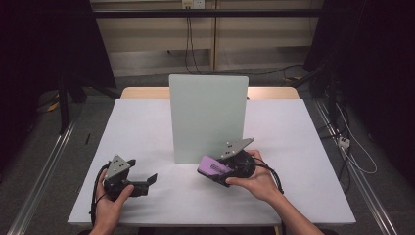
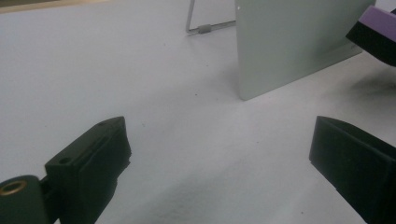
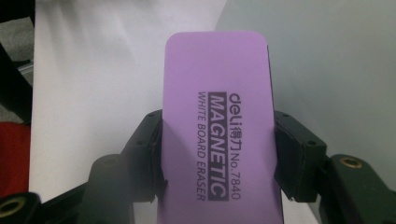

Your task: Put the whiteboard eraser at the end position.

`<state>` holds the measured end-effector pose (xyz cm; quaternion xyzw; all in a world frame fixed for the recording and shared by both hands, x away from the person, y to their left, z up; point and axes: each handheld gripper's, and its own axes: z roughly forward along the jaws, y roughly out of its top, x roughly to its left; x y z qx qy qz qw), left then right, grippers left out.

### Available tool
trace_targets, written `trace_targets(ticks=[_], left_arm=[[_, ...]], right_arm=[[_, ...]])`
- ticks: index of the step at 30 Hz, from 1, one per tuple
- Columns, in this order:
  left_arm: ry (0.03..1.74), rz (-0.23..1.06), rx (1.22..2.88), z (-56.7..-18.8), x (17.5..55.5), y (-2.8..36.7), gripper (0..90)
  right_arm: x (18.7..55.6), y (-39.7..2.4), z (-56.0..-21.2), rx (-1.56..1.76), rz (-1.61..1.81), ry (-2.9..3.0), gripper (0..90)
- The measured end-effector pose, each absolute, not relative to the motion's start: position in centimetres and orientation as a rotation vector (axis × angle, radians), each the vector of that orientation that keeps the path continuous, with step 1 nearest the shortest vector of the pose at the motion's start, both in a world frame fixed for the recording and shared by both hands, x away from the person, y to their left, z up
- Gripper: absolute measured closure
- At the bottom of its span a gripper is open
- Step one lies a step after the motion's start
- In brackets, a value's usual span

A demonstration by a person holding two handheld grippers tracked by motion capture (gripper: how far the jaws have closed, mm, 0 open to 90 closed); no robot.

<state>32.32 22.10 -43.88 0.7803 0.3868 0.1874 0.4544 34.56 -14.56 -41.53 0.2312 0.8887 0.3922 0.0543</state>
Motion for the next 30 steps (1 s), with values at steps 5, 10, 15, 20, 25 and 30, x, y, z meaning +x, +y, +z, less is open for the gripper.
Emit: trace_targets(ticks=[5, 10, 15, 20, 25, 30], left_arm=[[0.948, 0.457, 1.919, -43.8, 32.3, 22.0, 4.8], [0.940, 0.451, 1.932, -43.9, 32.3, 22.0, 4.8], [0.941, 0.452, 1.914, -43.8, 32.0, 22.2, 4.8], [0.941, 0.453, 1.920, -43.8, 32.1, 22.3, 4.8], [0.935, 0.454, 1.927, -43.8, 32.1, 22.1, 4.8], [0.938, 0.454, 1.925, -43.8, 32.1, 22.3, 4.8]], right_arm=[[34.3, -14.2, -41.9, 0.687, 1.151, 2.739, 41.7], [34.0, -13.5, -42.3, 0.657, 1.106, 2.778, 41.7], [33.8, -12.7, -42.7, 0.617, 1.039, 2.816, 41.7], [33.7, -12.5, -43.0, 0.616, 1.031, 2.840, 41.7], [33.6, -12.0, -43.7, 0.587, 0.981, 2.900, 41.7], [33.5, -11.5, -43.9, 0.561, 0.937, 2.912, 41.5]])
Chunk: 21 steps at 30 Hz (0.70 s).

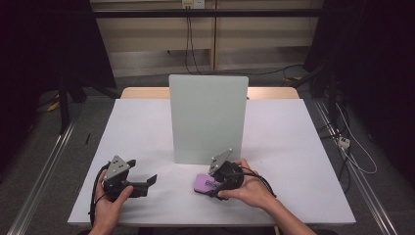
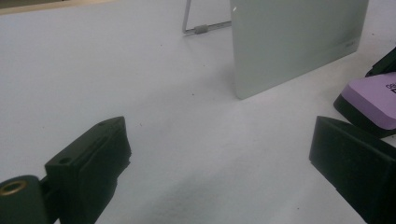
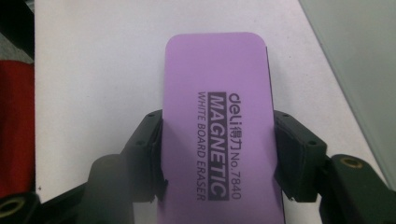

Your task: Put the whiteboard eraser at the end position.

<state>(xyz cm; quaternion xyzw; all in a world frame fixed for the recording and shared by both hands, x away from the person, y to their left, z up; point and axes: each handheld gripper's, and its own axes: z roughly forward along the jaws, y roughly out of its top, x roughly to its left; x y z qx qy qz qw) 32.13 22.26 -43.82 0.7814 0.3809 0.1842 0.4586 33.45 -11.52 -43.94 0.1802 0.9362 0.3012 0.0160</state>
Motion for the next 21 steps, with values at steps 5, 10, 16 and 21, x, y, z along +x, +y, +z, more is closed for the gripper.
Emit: trace_targets(ticks=[5, 10, 16, 21], left_arm=[[0.939, 0.453, 1.930, -43.83, 32.11, 22.21, 4.8], [0.940, 0.451, 1.928, -43.83, 32.15, 22.22, 4.8], [0.937, 0.448, 1.928, -43.85, 32.23, 22.13, 4.8], [0.933, 0.445, 1.933, -43.88, 32.33, 22.02, 4.8]], right_arm=[[33.44, -11.53, -44.00, 0.561, 0.944, 2.907, 40.7], [33.51, -11.62, -44.38, 0.607, 0.938, 2.901, 34.3], [33.58, -11.87, -44.25, 0.627, 0.984, 2.866, 27.5], [33.68, -11.93, -44.33, 0.643, 1.007, 2.851, 16.6]])
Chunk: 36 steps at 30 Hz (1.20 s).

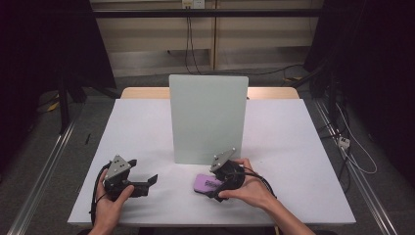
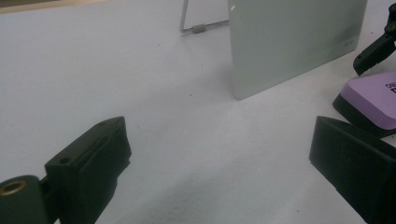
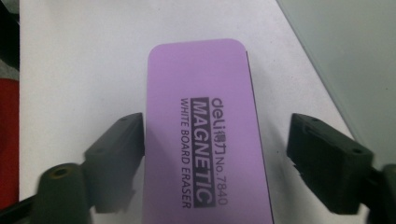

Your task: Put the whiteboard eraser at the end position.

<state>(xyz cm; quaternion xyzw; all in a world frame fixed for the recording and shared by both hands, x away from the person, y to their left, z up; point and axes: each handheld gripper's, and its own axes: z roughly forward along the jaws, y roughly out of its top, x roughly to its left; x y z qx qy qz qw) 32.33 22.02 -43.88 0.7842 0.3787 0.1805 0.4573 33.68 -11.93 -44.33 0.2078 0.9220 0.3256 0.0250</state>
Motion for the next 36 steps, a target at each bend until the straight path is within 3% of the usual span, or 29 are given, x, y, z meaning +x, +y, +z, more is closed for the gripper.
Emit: trace_targets(ticks=[10, 36], left_arm=[[0.934, 0.442, 1.932, -43.9, 32.3, 22.0, 4.8], [0.953, 0.462, 1.922, -43.9, 32.3, 22.1, 4.2]], right_arm=[[33.7, -12.3, -43.7, 0.687, 1.056, 2.778, 8.2], [33.6, -15.0, -42.4, 0.950, 1.222, 2.442, 7.9]])
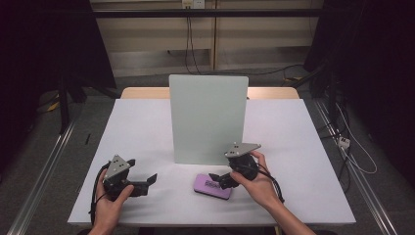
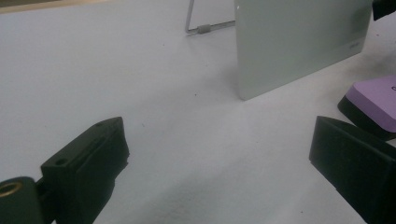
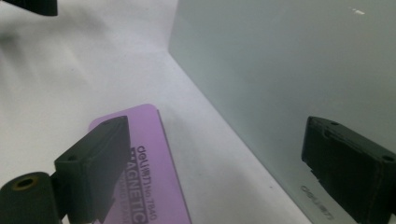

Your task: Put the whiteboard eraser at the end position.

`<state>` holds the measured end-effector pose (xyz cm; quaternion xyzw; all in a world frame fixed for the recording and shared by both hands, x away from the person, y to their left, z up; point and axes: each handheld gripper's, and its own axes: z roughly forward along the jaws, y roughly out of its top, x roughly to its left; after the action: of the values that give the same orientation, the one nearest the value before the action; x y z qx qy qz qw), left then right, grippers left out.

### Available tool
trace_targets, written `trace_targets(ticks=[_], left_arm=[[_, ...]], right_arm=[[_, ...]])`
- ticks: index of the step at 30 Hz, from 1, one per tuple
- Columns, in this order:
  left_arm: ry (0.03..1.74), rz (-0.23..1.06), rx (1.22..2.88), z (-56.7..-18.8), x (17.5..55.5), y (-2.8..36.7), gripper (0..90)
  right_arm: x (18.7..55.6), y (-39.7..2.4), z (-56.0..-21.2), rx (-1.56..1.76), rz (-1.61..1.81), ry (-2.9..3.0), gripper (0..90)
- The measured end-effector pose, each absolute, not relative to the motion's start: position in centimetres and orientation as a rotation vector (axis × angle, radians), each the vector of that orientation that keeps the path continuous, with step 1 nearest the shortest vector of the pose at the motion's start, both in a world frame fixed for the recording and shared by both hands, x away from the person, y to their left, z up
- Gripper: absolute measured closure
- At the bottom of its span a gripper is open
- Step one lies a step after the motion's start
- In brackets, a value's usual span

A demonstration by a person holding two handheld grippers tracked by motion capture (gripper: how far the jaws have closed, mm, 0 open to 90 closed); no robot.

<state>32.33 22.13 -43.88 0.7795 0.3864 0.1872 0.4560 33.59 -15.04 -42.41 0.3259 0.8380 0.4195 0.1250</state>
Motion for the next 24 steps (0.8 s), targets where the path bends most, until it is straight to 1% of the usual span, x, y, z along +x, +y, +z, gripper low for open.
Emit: trace_targets(ticks=[9, 17, 24], left_arm=[[0.946, 0.457, 1.912, -43.8, 32.3, 22.2, 4.1], [0.942, 0.463, 1.890, -43.6, 32.2, 22.3, 3.7], [0.952, 0.477, 1.870, -43.6, 32.2, 22.3, 3.7]], right_arm=[[33.6, -17.1, -42.7, 1.070, 1.274, 2.341, 7.9], [33.2, -18.2, -43.0, 1.097, 1.248, 2.308, 8.2], [32.6, -20.2, -43.0, 1.145, 1.262, 2.257, 8.2]])
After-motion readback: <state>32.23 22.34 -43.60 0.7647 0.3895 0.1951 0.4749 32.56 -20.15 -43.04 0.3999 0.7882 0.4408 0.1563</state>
